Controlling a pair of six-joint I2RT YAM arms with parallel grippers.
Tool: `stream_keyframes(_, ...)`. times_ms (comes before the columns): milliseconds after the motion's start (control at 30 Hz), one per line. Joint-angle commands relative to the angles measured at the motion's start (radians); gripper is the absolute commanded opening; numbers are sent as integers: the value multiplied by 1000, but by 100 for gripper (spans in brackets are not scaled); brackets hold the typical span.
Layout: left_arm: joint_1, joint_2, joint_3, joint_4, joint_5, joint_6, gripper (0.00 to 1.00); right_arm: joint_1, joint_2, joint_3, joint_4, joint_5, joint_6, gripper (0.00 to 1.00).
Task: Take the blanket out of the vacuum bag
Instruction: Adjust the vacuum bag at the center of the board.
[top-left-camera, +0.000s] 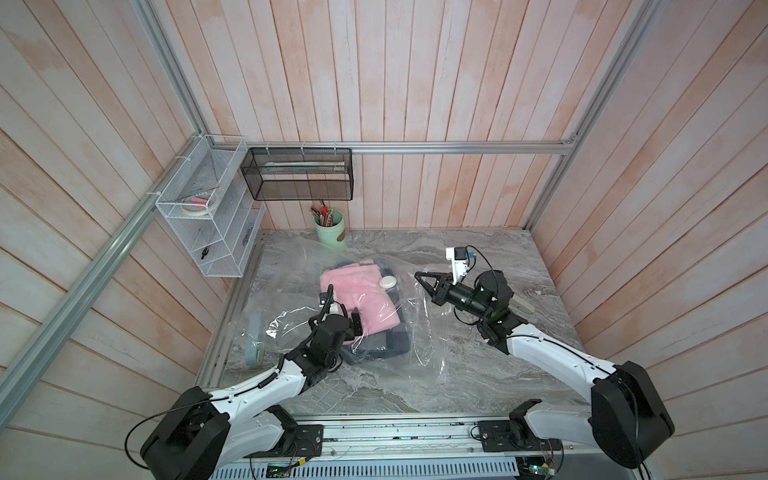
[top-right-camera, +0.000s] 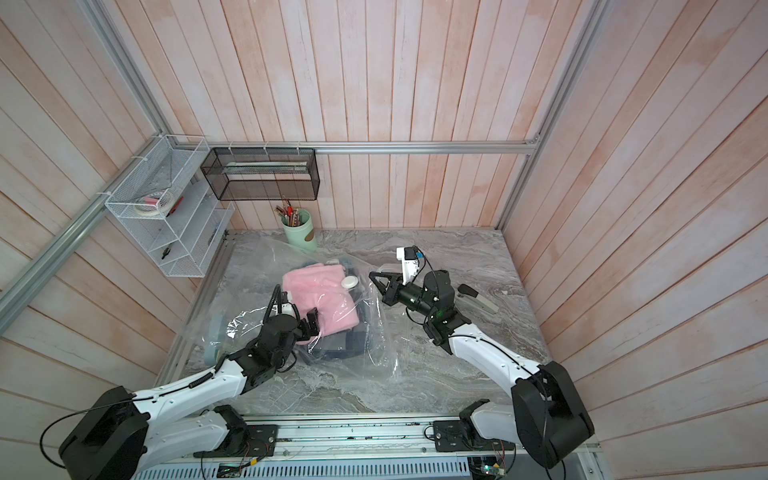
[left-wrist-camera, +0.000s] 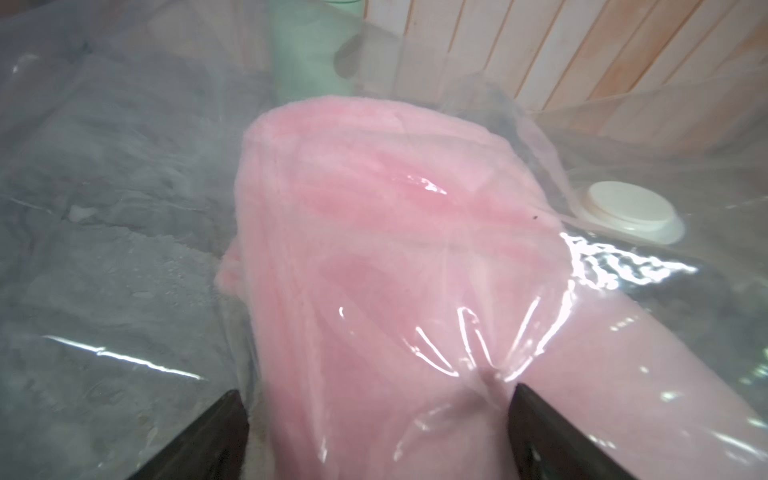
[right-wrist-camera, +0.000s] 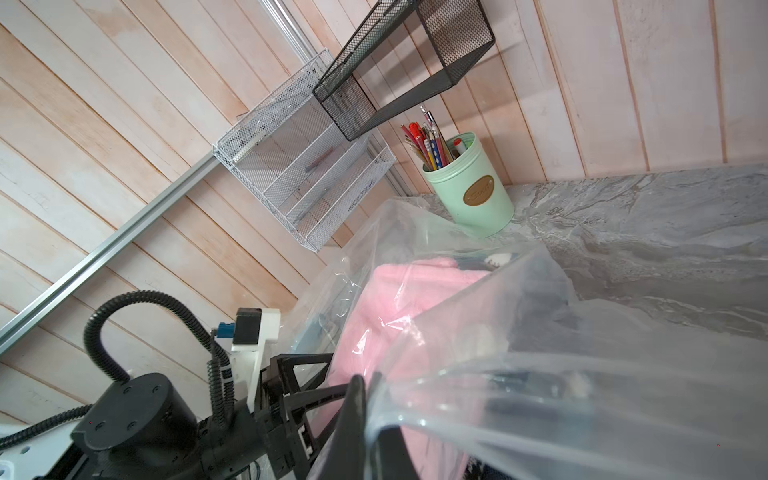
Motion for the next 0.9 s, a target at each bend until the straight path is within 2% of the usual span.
stream_keyframes(0, -34, -68, 78, -35, 172, 104, 100, -5, 36, -40, 65, 12, 8, 3)
stream_keyframes(100, -85, -101, 161, -144, 152, 124, 100, -4, 68, -58, 88, 21, -1, 40)
stream_keyframes(133, -99, -105, 194, -185, 145, 125, 100, -7, 70, -58, 79, 25, -12, 46)
stream_keyframes(200, -110, -106, 247, -238, 182, 120, 100, -11, 54, -44, 24, 41, -42, 53)
stream_keyframes(333, -134, -69, 333, -272, 270, 105, 100, -49, -39, -26, -116, 91, -87, 59)
stream_keyframes(500, -219, 50, 396, -210, 275, 90, 99, -188, -180, -74, -216, 79, -58, 64)
stream_keyframes(667, -338, 223, 498, -198, 192, 75, 99, -340, -291, -118, -326, 41, -75, 68)
stream_keyframes(767, -395, 331, 605, -266, 73, 56, 99, -390, -328, -117, -442, 81, -124, 68)
stream_keyframes(867, -425, 419, 702, -318, 1, 42, 99, -437, -366, -161, -495, 111, -124, 68)
